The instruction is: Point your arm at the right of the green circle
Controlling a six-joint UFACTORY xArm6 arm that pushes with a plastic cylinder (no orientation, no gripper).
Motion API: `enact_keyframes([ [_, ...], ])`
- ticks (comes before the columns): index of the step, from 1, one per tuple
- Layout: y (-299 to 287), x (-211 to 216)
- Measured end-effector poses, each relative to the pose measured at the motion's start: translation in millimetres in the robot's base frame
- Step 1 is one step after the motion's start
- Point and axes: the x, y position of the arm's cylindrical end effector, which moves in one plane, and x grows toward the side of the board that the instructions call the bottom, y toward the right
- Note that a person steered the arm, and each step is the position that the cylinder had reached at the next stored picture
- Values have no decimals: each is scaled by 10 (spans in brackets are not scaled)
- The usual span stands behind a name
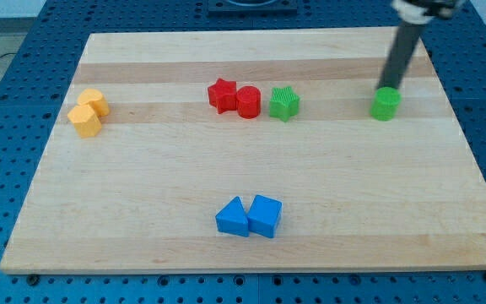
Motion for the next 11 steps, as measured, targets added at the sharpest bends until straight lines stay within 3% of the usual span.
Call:
enact_keyframes([
  [1,150,-220],
  [2,873,-306],
  [3,1213,-72],
  [6,435,128],
  [7,1006,223],
  [8,1131,501],
  [10,464,476],
  [11,584,466],
])
